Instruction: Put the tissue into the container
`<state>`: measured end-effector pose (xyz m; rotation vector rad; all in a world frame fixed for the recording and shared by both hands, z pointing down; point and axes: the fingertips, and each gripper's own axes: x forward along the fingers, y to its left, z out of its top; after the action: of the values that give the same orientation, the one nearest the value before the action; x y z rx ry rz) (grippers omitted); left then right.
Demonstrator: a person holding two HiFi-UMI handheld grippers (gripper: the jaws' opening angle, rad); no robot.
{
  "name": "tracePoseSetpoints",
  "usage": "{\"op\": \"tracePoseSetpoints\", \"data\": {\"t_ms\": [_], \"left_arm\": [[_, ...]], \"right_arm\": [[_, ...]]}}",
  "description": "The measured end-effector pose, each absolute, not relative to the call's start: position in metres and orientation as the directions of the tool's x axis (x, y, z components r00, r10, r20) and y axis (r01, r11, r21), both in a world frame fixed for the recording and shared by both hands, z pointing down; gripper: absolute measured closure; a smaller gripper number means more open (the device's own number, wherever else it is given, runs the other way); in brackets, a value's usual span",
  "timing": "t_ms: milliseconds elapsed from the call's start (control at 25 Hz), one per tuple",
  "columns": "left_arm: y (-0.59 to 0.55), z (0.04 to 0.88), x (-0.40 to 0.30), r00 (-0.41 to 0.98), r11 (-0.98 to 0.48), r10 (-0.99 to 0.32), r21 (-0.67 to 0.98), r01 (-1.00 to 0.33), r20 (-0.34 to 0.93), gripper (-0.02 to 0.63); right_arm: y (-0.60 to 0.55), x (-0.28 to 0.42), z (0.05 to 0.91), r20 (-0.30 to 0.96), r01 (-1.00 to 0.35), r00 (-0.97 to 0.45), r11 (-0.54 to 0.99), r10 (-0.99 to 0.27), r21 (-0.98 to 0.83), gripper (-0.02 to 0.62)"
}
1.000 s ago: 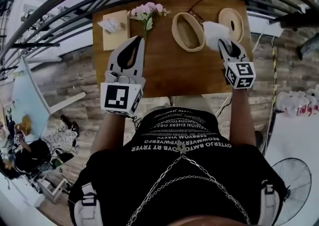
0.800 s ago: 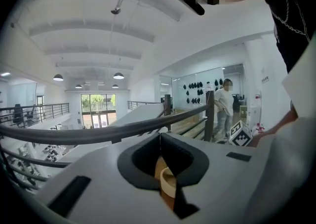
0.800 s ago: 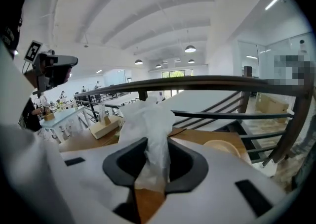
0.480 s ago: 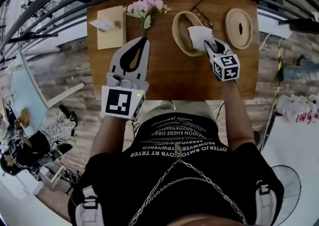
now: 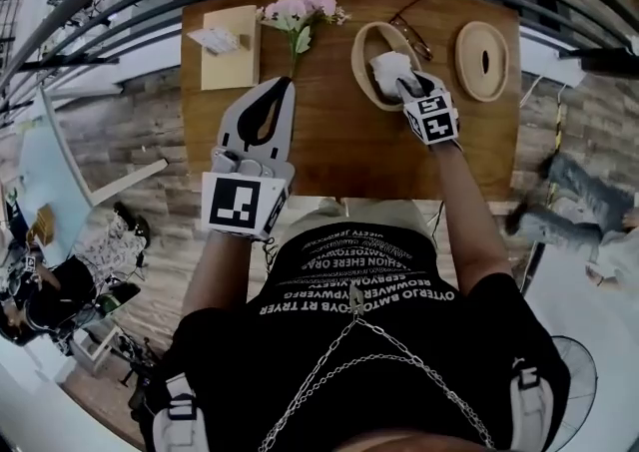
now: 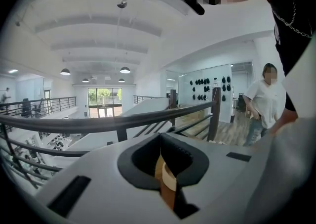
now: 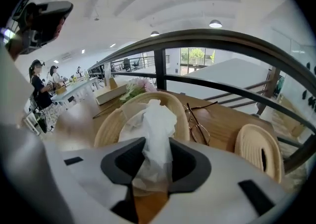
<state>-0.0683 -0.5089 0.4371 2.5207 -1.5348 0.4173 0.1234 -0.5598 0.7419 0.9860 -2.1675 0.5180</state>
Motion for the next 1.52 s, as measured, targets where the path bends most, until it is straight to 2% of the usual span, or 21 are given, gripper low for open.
{"op": "tracePoseSetpoints", "data": {"t_ms": [40, 80, 120, 240, 320, 520, 600, 1040, 1520], "left_arm": [[-0.505, 0.431, -0.07, 0.433, -0.459, -0.847, -0.013, -0.888, 0.308, 0.577], [-0.501, 0.425, -0.071, 0.433, -0.459, -0.85, -0.018, -0.889, 0.299, 0.577], [-0.497, 0.418, -0.074, 0.432, -0.458, -0.853, -0.024, -0.888, 0.292, 0.577], [-0.486, 0.399, -0.085, 0.413, -0.44, -0.868, -0.038, -0.897, 0.275, 0.577], [-0.48, 0.39, -0.094, 0.394, -0.416, -0.881, -0.033, -0.909, 0.261, 0.577], [-0.457, 0.374, -0.11, 0.376, -0.398, -0.896, -0.049, -0.916, 0.237, 0.577], [-0.446, 0.37, -0.113, 0.375, -0.398, -0.897, -0.062, -0.915, 0.233, 0.577], [-0.4, 0.333, -0.124, 0.413, -0.431, -0.896, -0.093, -0.898, 0.163, 0.577], [-0.358, 0.327, -0.126, 0.469, -0.484, -0.872, -0.101, -0.869, 0.142, 0.577]], "right_arm": [[-0.559, 0.121, 0.738, 0.716, -0.767, -0.489, 0.637, -0.498, -0.081, 0.405], [-0.556, 0.12, 0.731, 0.7, -0.769, -0.503, 0.633, -0.507, -0.094, 0.307], [-0.555, 0.122, 0.721, 0.682, -0.779, -0.506, 0.619, -0.528, -0.098, 0.287], [-0.548, 0.138, 0.68, 0.636, -0.82, -0.476, 0.567, -0.608, -0.072, 0.287], [-0.538, 0.151, 0.651, 0.611, -0.84, -0.454, 0.54, -0.649, -0.05, 0.314], [-0.506, 0.164, 0.574, 0.511, -0.865, -0.426, 0.502, -0.747, 0.011, 0.526], [-0.491, 0.169, 0.543, 0.465, -0.878, -0.413, 0.479, -0.783, 0.026, 0.578], [-0.41, 0.187, 0.396, 0.265, -0.918, -0.36, 0.39, -0.895, 0.071, 0.58], [-0.354, 0.186, 0.365, 0.215, -0.935, -0.317, 0.343, -0.924, 0.095, 0.58]]}}
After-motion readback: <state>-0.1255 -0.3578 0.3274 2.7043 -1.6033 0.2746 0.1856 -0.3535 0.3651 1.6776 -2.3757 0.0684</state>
